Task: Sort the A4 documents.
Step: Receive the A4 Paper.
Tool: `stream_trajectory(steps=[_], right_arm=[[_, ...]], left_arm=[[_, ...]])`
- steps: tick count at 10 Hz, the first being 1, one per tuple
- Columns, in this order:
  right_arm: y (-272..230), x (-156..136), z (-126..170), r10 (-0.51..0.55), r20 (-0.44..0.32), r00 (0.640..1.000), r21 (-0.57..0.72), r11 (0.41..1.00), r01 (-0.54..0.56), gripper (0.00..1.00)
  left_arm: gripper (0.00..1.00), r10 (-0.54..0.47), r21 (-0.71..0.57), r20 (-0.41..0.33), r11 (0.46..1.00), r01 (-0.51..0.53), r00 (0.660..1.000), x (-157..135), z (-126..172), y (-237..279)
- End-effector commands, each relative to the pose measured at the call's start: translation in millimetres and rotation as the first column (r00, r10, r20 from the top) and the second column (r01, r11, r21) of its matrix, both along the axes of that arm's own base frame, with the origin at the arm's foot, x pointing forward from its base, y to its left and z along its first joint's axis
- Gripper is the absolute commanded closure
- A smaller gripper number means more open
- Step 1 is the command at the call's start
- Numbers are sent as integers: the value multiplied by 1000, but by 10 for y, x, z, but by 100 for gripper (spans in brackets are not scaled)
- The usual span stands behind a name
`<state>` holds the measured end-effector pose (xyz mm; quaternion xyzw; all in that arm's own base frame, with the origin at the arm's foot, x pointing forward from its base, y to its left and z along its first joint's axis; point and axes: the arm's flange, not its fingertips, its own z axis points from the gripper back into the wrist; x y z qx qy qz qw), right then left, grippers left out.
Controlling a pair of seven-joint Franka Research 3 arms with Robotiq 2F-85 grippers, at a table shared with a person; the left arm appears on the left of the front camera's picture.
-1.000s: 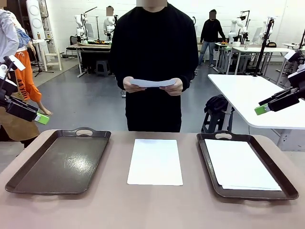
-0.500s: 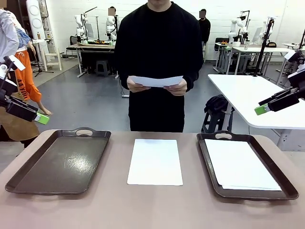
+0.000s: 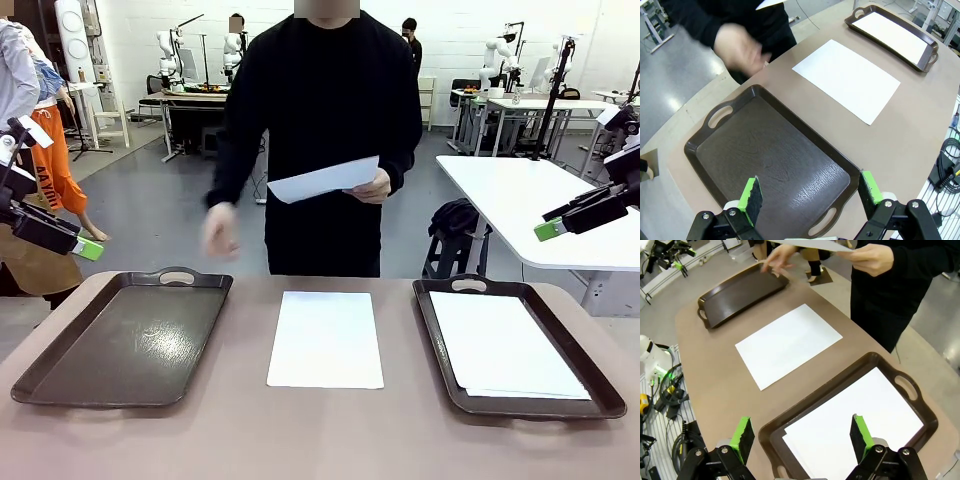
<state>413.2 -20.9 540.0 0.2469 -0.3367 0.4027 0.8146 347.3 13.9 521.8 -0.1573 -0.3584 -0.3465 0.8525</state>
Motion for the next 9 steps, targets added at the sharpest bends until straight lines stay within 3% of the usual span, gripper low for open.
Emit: stream_trajectory(steps=[1, 8, 9], right_arm=[[16, 4, -35, 1, 10, 1000, 22, 1000, -1, 0], [16, 4, -35, 1, 10, 1000, 22, 1000, -1, 0], [16, 4, -35, 1, 10, 1000, 22, 1000, -1, 0]], left_arm=[[0, -12, -2, 13, 1000, 12, 1000, 9, -15, 18], [0, 0, 0, 0, 1000, 0, 1000, 0, 0, 0], [0, -14, -49, 3, 999, 14, 1000, 131, -14, -6]])
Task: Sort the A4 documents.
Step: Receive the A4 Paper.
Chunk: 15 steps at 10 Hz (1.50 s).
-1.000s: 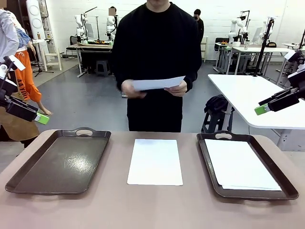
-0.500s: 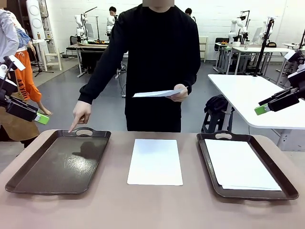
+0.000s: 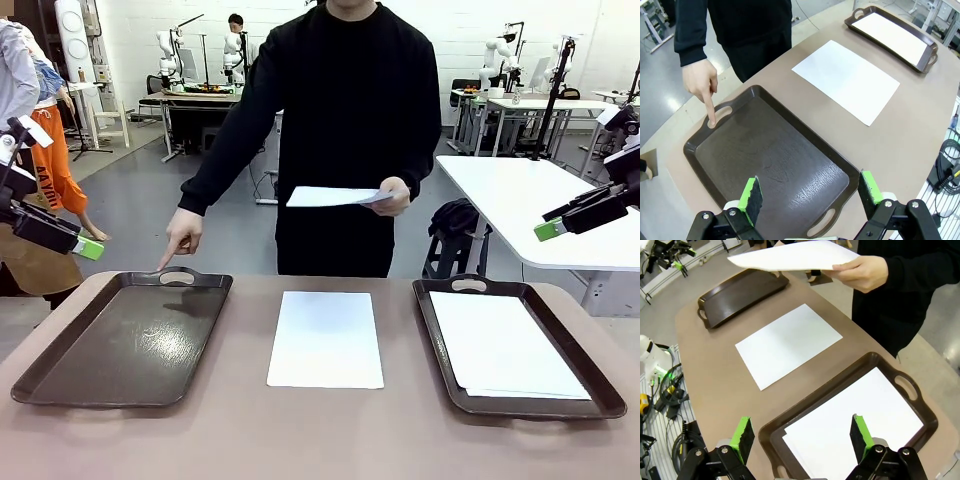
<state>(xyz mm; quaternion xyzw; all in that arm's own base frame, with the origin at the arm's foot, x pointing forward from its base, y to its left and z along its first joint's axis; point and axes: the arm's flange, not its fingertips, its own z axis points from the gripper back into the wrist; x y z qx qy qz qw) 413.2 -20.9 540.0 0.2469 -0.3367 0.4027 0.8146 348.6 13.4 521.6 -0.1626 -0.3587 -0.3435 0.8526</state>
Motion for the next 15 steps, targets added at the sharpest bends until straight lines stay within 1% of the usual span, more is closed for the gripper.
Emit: stream_trajectory(steps=[1, 2, 3, 4, 5, 6, 7, 8, 9, 12, 13, 14, 15], right_arm=[[16, 4, -35, 1, 10, 1000, 22, 1000, -1, 0], [16, 4, -35, 1, 10, 1000, 22, 1000, -1, 0], [16, 4, -35, 1, 10, 1000, 22, 1000, -1, 0], [16, 4, -35, 1, 10, 1000, 22, 1000, -1, 0], [16, 4, -35, 1, 10, 1000, 22, 1000, -1, 0], [16, 4, -35, 1, 10, 1000, 22, 1000, -1, 0], [16, 4, -35, 1, 10, 1000, 22, 1000, -1, 0], [16, 4, -35, 1, 10, 1000, 22, 1000, -1, 0], [16, 4, -35, 1, 10, 1000, 22, 1000, -1, 0], [16, 4, -35, 1, 10, 1000, 22, 1000, -1, 0], [16, 4, -35, 1, 10, 1000, 22, 1000, -1, 0], [16, 4, -35, 1, 10, 1000, 22, 1000, -1, 0], [16, 4, -35, 1, 10, 1000, 22, 1000, -1, 0]], left_arm=[[0, -9, -50, 7, 999, 10, 1000, 305, -28, -69], [0, -6, -62, -21, 998, 5, 1000, 530, -53, -156], [0, 12, -121, -112, 992, -25, 994, 714, -65, -260], [0, 11, -167, -169, 985, -40, 986, 887, -56, -400], [0, -12, -233, -232, 972, -43, 973, 1044, -93, -523], [0, -20, -313, -328, 946, -89, 945, 1201, -140, -615], [0, -23, -368, -399, 920, -137, 916, 1364, -159, -715], [0, -30, -411, -455, 894, -180, 890, 1537, -152, -823], [0, -36, -442, -490, 872, -213, 871, 1700, -163, -933], [0, 4, -462, -538, 835, -299, 843, 2125, -289, -1252], [0, 13, -484, -563, 805, -342, 826, 2272, -358, -1332], [0, -4, -517, -584, 773, -368, 812, 2403, -434, -1429], [0, -32, -546, -615, 738, -397, 788, 2524, -481, -1525]])
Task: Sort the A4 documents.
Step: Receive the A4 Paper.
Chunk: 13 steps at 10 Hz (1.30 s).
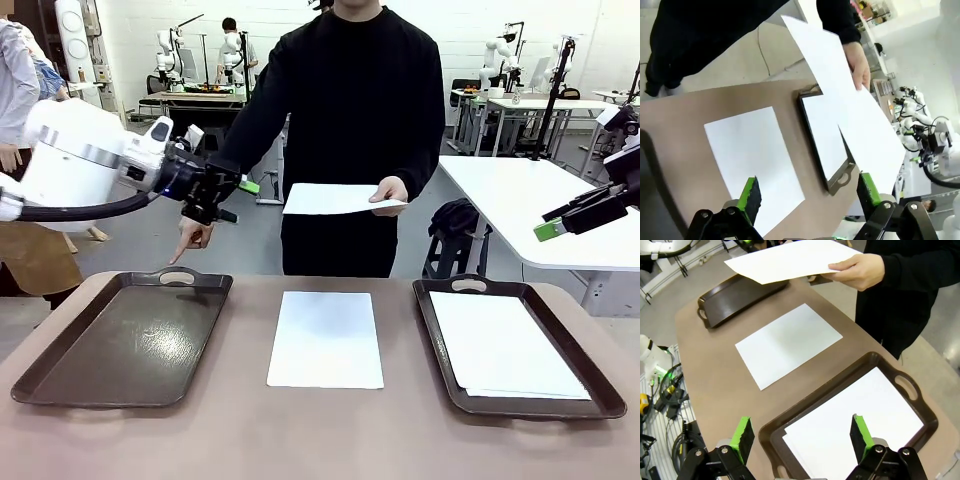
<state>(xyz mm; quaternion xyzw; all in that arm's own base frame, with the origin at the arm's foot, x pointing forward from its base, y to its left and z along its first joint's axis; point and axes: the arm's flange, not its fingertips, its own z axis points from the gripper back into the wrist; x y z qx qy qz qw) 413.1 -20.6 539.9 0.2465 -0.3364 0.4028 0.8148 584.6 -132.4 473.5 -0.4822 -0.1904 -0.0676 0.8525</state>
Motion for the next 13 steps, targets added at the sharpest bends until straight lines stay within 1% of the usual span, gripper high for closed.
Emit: stream_trajectory(steps=[1, 3, 6, 7, 10, 11, 12, 13], right_arm=[[13, 5, -33, 1, 10, 1000, 23, 1000, -1, 0], [13, 5, -33, 1, 10, 1000, 23, 1000, -1, 0], [13, 5, -33, 1, 10, 1000, 23, 1000, -1, 0], [13, 5, -33, 1, 10, 1000, 23, 1000, -1, 0], [13, 5, -33, 1, 10, 1000, 23, 1000, -1, 0], [13, 5, -33, 1, 10, 1000, 23, 1000, -1, 0], [13, 5, -33, 1, 10, 1000, 23, 1000, -1, 0], [13, 5, -33, 1, 10, 1000, 23, 1000, -1, 0]], left_arm=[[0, 42, -114, -75, 992, -51, 996, 276, -33, -135], [0, 26, -162, -122, 986, -45, 992, 437, -57, -295], [0, -5, -247, -176, 968, -40, 984, 589, -92, -592], [0, -15, -255, -190, 966, -35, 982, 599, -119, -657], [0, -49, -322, -261, 946, -39, 964, 560, -348, -862], [0, -55, -371, -278, 927, -54, 959, 494, -441, -917], [3, -51, -415, -285, 907, -75, 957, 435, -487, -929], [18, -45, -410, -279, 909, -77, 959, 380, -491, -928]])
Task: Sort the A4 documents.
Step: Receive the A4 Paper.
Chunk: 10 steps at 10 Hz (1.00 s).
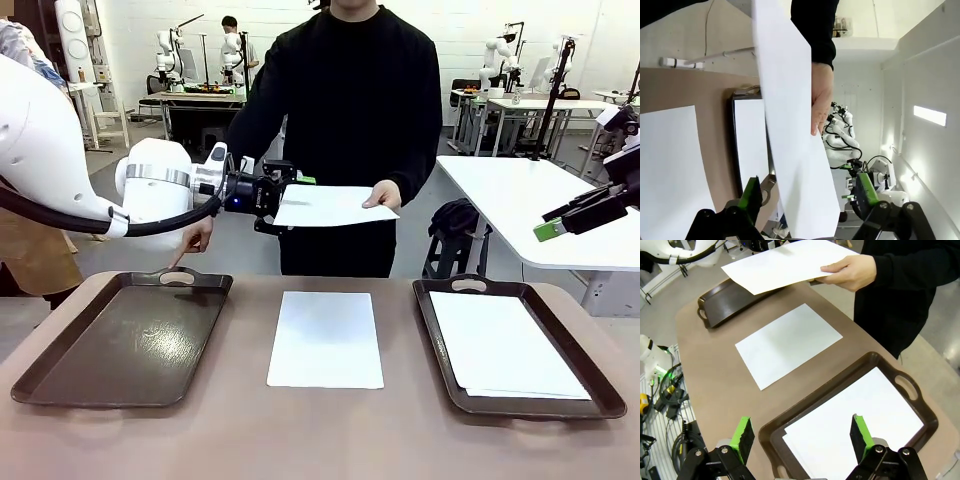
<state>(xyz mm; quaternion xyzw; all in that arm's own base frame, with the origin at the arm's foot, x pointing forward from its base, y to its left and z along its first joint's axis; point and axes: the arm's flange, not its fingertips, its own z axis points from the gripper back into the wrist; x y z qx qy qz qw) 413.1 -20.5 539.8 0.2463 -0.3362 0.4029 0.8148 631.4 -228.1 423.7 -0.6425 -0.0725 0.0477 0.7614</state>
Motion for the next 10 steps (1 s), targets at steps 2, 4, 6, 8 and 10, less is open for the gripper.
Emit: stream_trajectory(steps=[2, 4, 6, 8, 10], right_arm=[[12, 5, -33, 1, 10, 1000, 24, 1000, -1, 0], [12, 5, -33, 1, 10, 1000, 24, 1000, -1, 0], [12, 5, -33, 1, 10, 1000, 24, 1000, -1, 0], [12, 5, -33, 1, 10, 1000, 24, 1000, -1, 0], [12, 5, -33, 1, 10, 1000, 24, 1000, -1, 0]], left_arm=[[38, 15, -18, 30, 1000, -14, 999, -141, 53, 63], [57, 10, 3, 35, 1000, -10, 999, -182, 96, 48], [77, 8, 25, 45, 1000, -10, 999, -239, 125, 30], [96, 10, 26, 80, 1000, -13, 997, -200, 144, 54], [100, 9, -5, 146, 1000, -8, 989, -212, 135, 52]])
